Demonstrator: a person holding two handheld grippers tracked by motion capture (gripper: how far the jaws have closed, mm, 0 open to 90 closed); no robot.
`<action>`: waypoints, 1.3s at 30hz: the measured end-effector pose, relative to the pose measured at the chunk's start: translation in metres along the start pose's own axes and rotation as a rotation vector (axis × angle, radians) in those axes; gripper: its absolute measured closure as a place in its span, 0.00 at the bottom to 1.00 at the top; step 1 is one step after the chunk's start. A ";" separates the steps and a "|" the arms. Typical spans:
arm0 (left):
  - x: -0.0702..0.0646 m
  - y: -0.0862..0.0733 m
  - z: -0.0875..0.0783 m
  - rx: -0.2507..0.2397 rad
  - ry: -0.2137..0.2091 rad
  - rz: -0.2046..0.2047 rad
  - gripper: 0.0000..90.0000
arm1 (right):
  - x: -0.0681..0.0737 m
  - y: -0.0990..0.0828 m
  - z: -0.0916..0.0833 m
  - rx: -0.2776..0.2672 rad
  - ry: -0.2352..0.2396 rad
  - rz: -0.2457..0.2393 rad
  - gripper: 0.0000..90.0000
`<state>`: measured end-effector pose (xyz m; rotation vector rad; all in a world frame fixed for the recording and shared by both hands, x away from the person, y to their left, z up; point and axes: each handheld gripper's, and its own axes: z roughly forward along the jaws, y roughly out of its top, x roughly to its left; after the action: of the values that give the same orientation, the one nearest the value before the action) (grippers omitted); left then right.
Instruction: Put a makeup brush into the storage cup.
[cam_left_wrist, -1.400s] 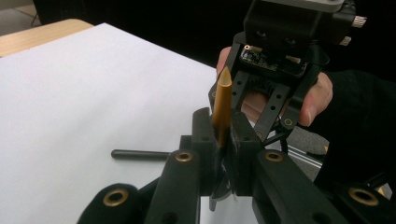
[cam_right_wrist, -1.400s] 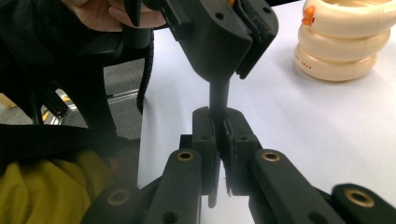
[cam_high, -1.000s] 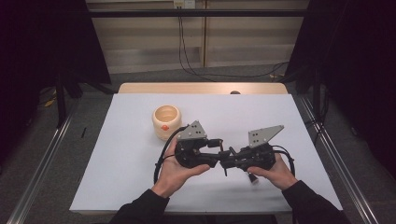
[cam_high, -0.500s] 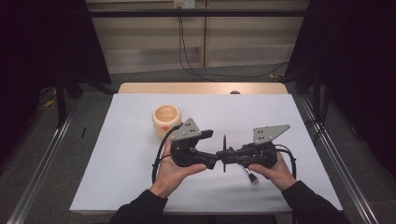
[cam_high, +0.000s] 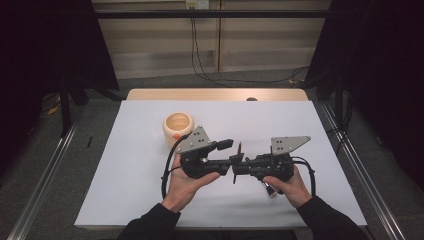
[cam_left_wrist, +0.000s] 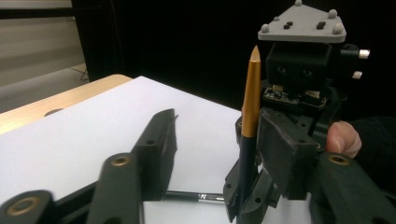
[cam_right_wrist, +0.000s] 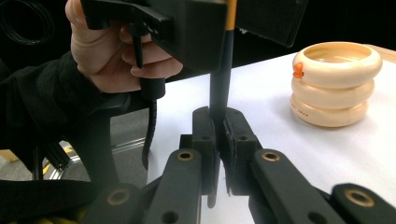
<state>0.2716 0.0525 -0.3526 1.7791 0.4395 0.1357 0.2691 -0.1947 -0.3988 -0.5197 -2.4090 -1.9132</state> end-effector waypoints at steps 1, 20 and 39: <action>0.000 0.000 0.000 0.007 -0.009 0.006 0.63 | 0.000 0.000 0.000 0.002 -0.001 0.001 0.95; -0.003 -0.004 0.006 -0.002 -0.052 -0.018 0.93 | -0.002 -0.003 0.002 0.015 -0.016 0.004 0.95; -0.002 -0.003 0.005 0.005 -0.044 -0.042 0.93 | -0.001 -0.003 0.002 0.017 -0.048 -0.012 0.59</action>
<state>0.2707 0.0473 -0.3565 1.7737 0.4454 0.0657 0.2694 -0.1936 -0.4024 -0.5590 -2.4605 -1.9050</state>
